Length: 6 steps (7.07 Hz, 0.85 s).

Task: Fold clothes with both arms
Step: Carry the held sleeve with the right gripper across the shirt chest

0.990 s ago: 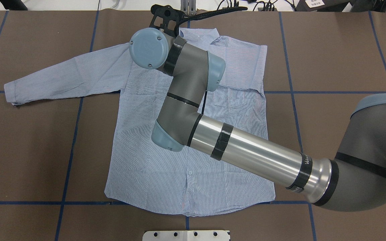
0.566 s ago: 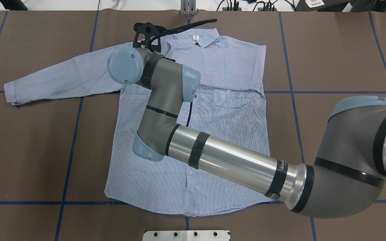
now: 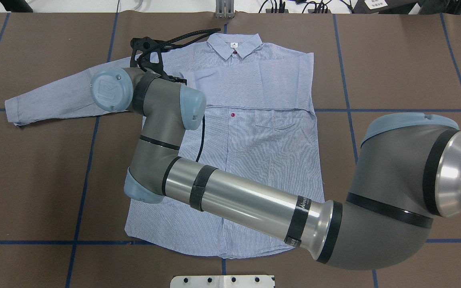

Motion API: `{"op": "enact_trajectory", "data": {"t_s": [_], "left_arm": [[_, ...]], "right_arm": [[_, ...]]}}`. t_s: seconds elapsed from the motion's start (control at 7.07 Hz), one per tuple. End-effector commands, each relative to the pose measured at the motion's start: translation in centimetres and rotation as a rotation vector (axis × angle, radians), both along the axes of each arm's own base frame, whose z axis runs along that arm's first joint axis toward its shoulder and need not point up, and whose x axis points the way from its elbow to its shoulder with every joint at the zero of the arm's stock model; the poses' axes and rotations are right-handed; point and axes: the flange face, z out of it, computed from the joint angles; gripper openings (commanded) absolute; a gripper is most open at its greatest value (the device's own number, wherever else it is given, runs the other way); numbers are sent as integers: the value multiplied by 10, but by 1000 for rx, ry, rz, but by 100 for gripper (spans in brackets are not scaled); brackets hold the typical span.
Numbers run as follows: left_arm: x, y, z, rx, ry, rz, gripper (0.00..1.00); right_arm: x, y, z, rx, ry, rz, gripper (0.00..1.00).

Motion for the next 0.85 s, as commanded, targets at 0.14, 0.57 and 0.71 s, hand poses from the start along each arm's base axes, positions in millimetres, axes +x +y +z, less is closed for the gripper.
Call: {"op": "enact_trajectory", "data": {"t_s": [0.14, 0.57, 0.71], "left_arm": [[1, -1, 6, 3, 0, 1, 100], [79, -10, 20, 62, 122, -110, 100], [130, -12, 19, 49, 136, -143, 100]], "right_arm": [[40, -19, -55, -44, -14, -49, 99], [187, -16, 13, -92, -91, -233, 99], [243, 7, 62, -57, -82, -244, 99]]}}
